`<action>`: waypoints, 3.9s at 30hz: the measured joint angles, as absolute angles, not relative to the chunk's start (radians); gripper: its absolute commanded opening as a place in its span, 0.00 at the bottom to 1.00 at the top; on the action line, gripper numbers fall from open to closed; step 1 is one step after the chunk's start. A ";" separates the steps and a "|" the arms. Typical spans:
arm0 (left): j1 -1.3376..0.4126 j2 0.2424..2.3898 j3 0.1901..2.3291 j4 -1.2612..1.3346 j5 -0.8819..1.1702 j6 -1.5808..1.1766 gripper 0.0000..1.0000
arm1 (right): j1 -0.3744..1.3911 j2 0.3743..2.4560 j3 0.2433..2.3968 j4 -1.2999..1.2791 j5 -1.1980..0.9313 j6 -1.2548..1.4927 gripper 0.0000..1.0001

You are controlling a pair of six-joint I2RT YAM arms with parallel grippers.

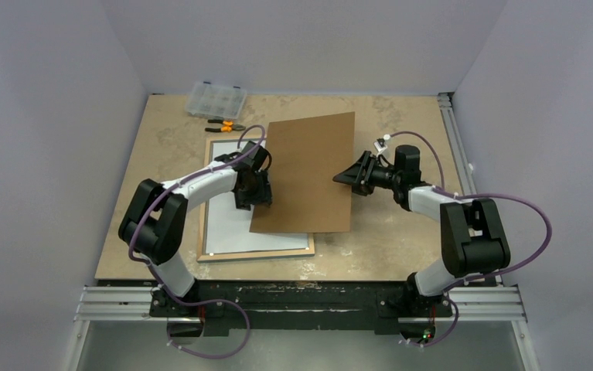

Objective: Put the photo into the frame
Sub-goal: Turn over the photo frame item at the center of the board.

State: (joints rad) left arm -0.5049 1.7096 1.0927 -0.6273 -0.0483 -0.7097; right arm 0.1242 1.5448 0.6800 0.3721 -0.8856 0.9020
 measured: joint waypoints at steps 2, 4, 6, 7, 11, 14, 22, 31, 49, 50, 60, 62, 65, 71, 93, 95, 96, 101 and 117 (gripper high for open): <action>-0.505 1.705 1.093 -0.628 -0.047 -0.710 0.59 | 0.123 1.555 0.680 0.373 -0.885 0.905 0.21; -0.504 1.702 1.093 -0.628 -0.046 -0.710 0.60 | 0.119 1.569 0.681 0.364 -0.881 0.909 0.18; -0.504 1.697 1.092 -0.629 -0.046 -0.710 0.61 | 0.117 1.572 0.691 0.328 -0.875 0.896 0.10; -0.505 1.692 1.090 -0.629 -0.046 -0.710 0.62 | 0.117 1.572 0.705 0.295 -0.871 0.881 0.05; -0.504 1.657 1.081 -0.627 -0.038 -0.710 0.68 | 0.118 1.567 0.807 0.121 -0.846 0.801 0.00; -0.505 1.591 1.074 -0.627 -0.020 -0.711 0.74 | 0.119 1.546 0.897 -0.020 -0.819 0.739 0.00; -0.505 1.354 1.073 -0.623 0.026 -0.714 0.79 | 0.120 1.496 1.257 -0.492 -0.637 0.554 0.00; -0.505 1.290 1.072 -0.624 0.050 -0.722 0.79 | 0.116 1.470 1.584 -0.872 -0.368 0.416 0.00; -0.505 1.296 1.067 -0.633 0.075 -0.725 0.80 | 0.128 1.493 1.706 -1.139 -0.282 0.337 0.00; -0.505 1.296 1.067 -0.634 0.075 -0.727 0.80 | 0.136 1.493 1.702 -1.139 -0.278 0.339 0.00; -0.505 1.296 1.067 -0.636 0.075 -0.741 0.80 | 0.292 1.491 1.650 -1.095 -0.224 0.373 0.00; -0.505 1.296 1.067 -0.638 0.075 -0.741 0.80 | 0.324 1.488 1.650 -1.084 -0.207 0.376 0.00; -0.505 1.296 1.067 -0.638 0.075 -0.741 0.80 | 0.350 1.480 1.650 -1.076 -0.189 0.377 0.11; -0.505 1.296 1.067 -0.638 0.085 -0.743 0.84 | 0.383 1.480 1.655 -1.069 -0.220 0.382 0.54; -0.493 1.273 1.238 -0.474 0.365 -0.829 1.00 | 0.451 1.501 1.628 -0.808 -0.580 0.549 0.76; -0.482 1.281 1.238 -0.439 0.392 -0.857 1.00 | 0.460 1.501 1.607 -0.787 -0.597 0.562 0.76; -0.474 1.287 1.238 -0.419 0.407 -0.876 1.00 | 0.465 1.501 1.598 -0.776 -0.603 0.569 0.76; -0.429 1.321 1.238 -0.319 0.472 -0.945 1.00 | 0.495 1.491 1.557 -0.704 -0.640 0.607 0.76; -0.402 1.370 1.237 -0.417 0.456 -0.922 0.64 | 0.582 1.476 1.538 -0.632 -0.627 0.639 0.74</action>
State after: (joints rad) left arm -0.4023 1.3697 1.2366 -0.4171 0.4557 -0.9222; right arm 0.5823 1.4757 1.5379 -0.6315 -0.6266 0.6392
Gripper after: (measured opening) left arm 0.811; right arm 0.756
